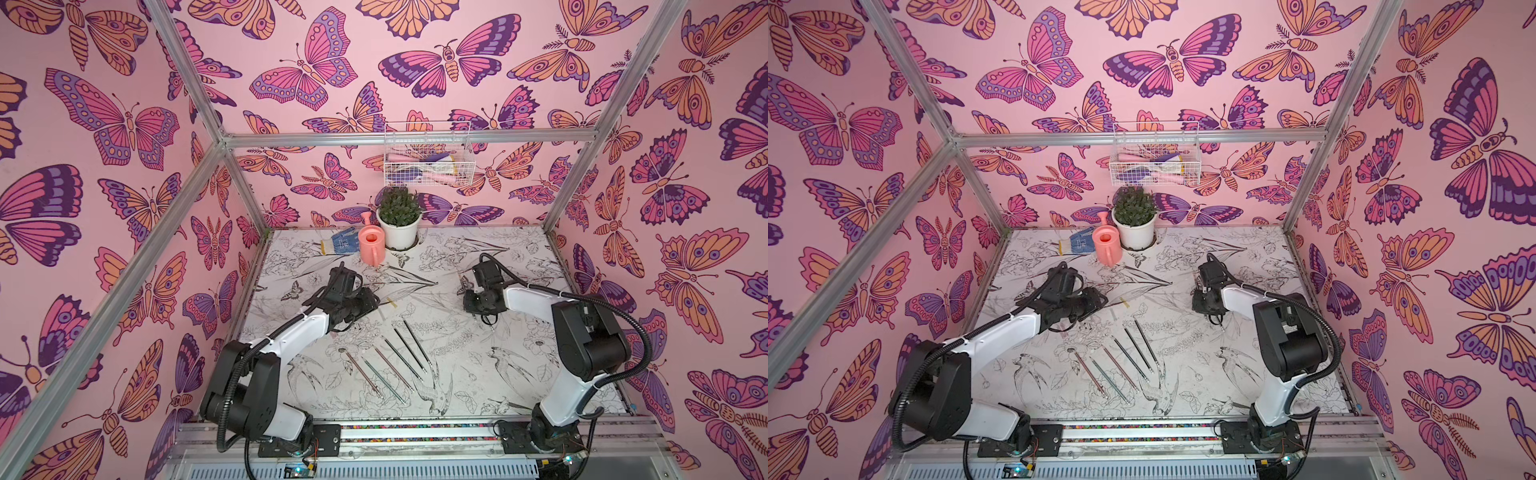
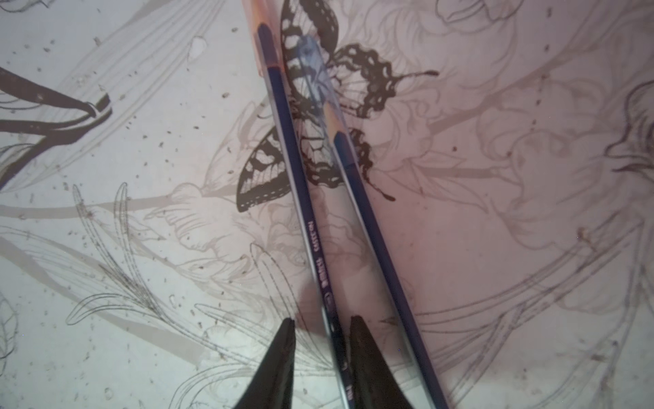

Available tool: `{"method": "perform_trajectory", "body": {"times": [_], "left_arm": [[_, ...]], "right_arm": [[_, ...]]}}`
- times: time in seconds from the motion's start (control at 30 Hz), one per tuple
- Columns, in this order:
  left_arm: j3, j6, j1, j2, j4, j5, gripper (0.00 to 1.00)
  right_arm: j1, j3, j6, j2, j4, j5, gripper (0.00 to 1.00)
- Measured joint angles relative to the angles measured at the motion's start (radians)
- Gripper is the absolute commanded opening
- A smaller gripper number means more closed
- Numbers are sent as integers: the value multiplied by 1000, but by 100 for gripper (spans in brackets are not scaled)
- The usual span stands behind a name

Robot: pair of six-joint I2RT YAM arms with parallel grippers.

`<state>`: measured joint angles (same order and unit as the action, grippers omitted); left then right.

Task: Remove the protective cover of the pencils
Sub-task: Pick up the pencil from the center of the board.

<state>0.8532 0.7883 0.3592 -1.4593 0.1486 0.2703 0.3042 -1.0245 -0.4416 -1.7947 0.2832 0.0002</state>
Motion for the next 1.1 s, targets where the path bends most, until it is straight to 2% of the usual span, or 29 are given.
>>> {"method": "perform_trajectory", "body": {"times": [0.17, 0.33, 0.6, 0.83, 1.1], "left_arm": [[0, 2, -1, 0, -5, 3, 51], [-1, 4, -1, 0, -15, 3, 51], [-5, 6, -6, 0, -21, 13, 51], [-13, 9, -8, 0, -32, 30, 51], [-68, 15, -12, 27, -108, 72, 51]], "right_arm": [[22, -37, 1, -26, 28, 37, 25], [38, -58, 1, -44, 39, 67, 14], [62, -53, 1, -33, 54, 87, 10], [138, -19, 1, 66, 81, 91, 10], [273, 77, 12, 262, 40, 56, 8]]}}
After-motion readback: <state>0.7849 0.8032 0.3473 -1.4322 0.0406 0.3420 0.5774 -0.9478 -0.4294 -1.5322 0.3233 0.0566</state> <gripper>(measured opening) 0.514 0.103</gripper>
